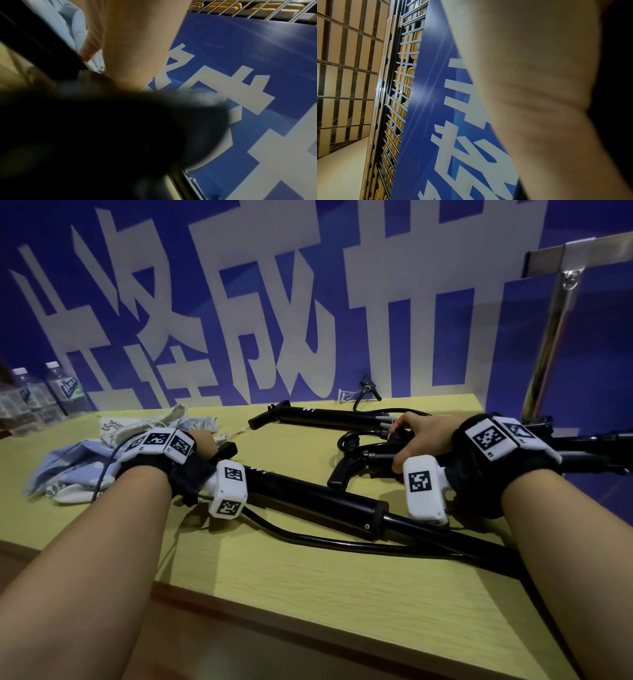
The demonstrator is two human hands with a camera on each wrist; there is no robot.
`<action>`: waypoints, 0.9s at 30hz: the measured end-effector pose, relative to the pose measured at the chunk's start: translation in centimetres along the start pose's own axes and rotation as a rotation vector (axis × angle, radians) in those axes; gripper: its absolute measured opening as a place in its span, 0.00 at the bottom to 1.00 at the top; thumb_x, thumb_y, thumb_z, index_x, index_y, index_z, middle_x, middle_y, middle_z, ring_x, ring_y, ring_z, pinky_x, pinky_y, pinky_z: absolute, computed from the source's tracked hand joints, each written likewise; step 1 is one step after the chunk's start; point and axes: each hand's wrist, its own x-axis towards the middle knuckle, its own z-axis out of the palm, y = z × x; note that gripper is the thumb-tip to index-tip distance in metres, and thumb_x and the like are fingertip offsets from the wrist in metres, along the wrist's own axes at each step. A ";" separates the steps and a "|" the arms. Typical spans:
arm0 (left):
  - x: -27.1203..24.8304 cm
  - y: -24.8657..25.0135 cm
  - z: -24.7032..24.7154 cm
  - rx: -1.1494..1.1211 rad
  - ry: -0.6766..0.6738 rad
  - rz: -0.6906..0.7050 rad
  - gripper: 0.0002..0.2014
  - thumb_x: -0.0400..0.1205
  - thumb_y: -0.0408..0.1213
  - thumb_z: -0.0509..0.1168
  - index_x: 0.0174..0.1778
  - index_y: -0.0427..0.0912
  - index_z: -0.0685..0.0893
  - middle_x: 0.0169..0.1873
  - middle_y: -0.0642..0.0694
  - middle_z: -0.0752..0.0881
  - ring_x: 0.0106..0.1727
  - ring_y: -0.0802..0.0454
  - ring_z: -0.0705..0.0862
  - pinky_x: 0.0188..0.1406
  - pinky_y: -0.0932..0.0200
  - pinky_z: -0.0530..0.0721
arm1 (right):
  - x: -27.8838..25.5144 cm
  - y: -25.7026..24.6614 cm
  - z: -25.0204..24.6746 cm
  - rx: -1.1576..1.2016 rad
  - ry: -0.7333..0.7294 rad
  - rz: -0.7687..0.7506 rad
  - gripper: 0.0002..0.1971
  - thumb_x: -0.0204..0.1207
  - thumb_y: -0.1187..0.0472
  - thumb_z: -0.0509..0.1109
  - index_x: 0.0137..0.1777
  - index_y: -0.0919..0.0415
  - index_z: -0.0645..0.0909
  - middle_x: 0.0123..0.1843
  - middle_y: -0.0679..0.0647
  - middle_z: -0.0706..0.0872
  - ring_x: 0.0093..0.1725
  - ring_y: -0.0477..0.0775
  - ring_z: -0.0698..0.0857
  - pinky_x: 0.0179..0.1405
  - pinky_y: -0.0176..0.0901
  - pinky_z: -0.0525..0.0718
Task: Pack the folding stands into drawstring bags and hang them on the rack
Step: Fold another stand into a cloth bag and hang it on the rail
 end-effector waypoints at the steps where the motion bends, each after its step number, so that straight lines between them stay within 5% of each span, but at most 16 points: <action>1: 0.1 -0.1 -0.3 -0.024 0.038 0.022 0.19 0.87 0.33 0.53 0.73 0.31 0.72 0.72 0.35 0.75 0.71 0.41 0.75 0.67 0.54 0.73 | 0.0 0.0 0.0 -0.002 0.003 -0.003 0.33 0.69 0.56 0.77 0.71 0.53 0.65 0.59 0.54 0.77 0.55 0.53 0.77 0.59 0.48 0.78; 4: 0.2 -0.4 -1.9 -0.034 0.215 0.150 0.17 0.85 0.29 0.55 0.69 0.31 0.76 0.68 0.33 0.77 0.68 0.37 0.76 0.67 0.48 0.74 | 0.0 0.1 0.0 0.004 0.006 -0.003 0.33 0.69 0.56 0.77 0.71 0.53 0.65 0.58 0.53 0.77 0.55 0.53 0.77 0.58 0.47 0.78; 7: 0.7 -0.6 -4.5 -0.209 0.580 0.275 0.13 0.80 0.22 0.55 0.55 0.27 0.82 0.61 0.30 0.80 0.65 0.31 0.74 0.66 0.40 0.71 | 0.1 0.1 0.0 0.037 -0.010 0.009 0.33 0.68 0.58 0.78 0.71 0.53 0.66 0.56 0.53 0.77 0.54 0.53 0.77 0.56 0.47 0.78; 10: 0.0 0.0 -6.5 -0.365 0.776 0.415 0.19 0.79 0.24 0.59 0.66 0.31 0.79 0.69 0.36 0.77 0.70 0.34 0.70 0.73 0.47 0.63 | 0.1 0.1 0.0 0.045 -0.008 0.004 0.33 0.68 0.60 0.78 0.71 0.54 0.66 0.56 0.51 0.75 0.53 0.52 0.77 0.57 0.46 0.77; 16: -4.2 5.1 -7.1 -0.587 0.817 0.772 0.28 0.78 0.25 0.66 0.75 0.36 0.70 0.73 0.46 0.70 0.73 0.53 0.70 0.68 0.80 0.62 | 0.2 0.2 0.1 0.031 -0.003 -0.004 0.33 0.68 0.59 0.78 0.71 0.53 0.66 0.56 0.51 0.74 0.53 0.52 0.77 0.56 0.46 0.78; 19: -6.4 8.2 -7.5 -0.686 0.832 0.893 0.30 0.77 0.30 0.68 0.76 0.34 0.69 0.69 0.52 0.67 0.69 0.61 0.67 0.62 0.89 0.59 | 0.3 0.1 0.1 0.000 -0.018 -0.009 0.33 0.68 0.58 0.78 0.70 0.52 0.65 0.59 0.52 0.77 0.55 0.54 0.78 0.59 0.48 0.79; 21: -7.6 10.1 -7.9 -0.690 0.789 0.933 0.28 0.77 0.33 0.68 0.74 0.34 0.72 0.69 0.48 0.71 0.67 0.61 0.68 0.61 0.87 0.61 | 0.5 0.1 0.1 -0.062 -0.025 -0.015 0.32 0.68 0.56 0.78 0.69 0.51 0.65 0.62 0.52 0.78 0.57 0.54 0.79 0.59 0.47 0.79; 24: -8.1 11.7 -7.5 -0.517 0.686 0.829 0.19 0.81 0.41 0.63 0.68 0.40 0.79 0.67 0.48 0.75 0.66 0.55 0.74 0.58 0.68 0.70 | 0.4 -0.1 0.2 -0.066 -0.015 -0.030 0.31 0.69 0.59 0.78 0.69 0.54 0.67 0.65 0.53 0.79 0.61 0.55 0.79 0.59 0.45 0.78; 27: -8.2 11.9 -6.2 -0.327 0.651 0.646 0.11 0.82 0.49 0.60 0.47 0.47 0.84 0.57 0.49 0.82 0.57 0.49 0.80 0.49 0.56 0.73 | 0.0 -0.4 0.4 -0.050 0.082 -0.034 0.26 0.70 0.62 0.77 0.67 0.63 0.73 0.63 0.59 0.82 0.60 0.57 0.81 0.55 0.45 0.78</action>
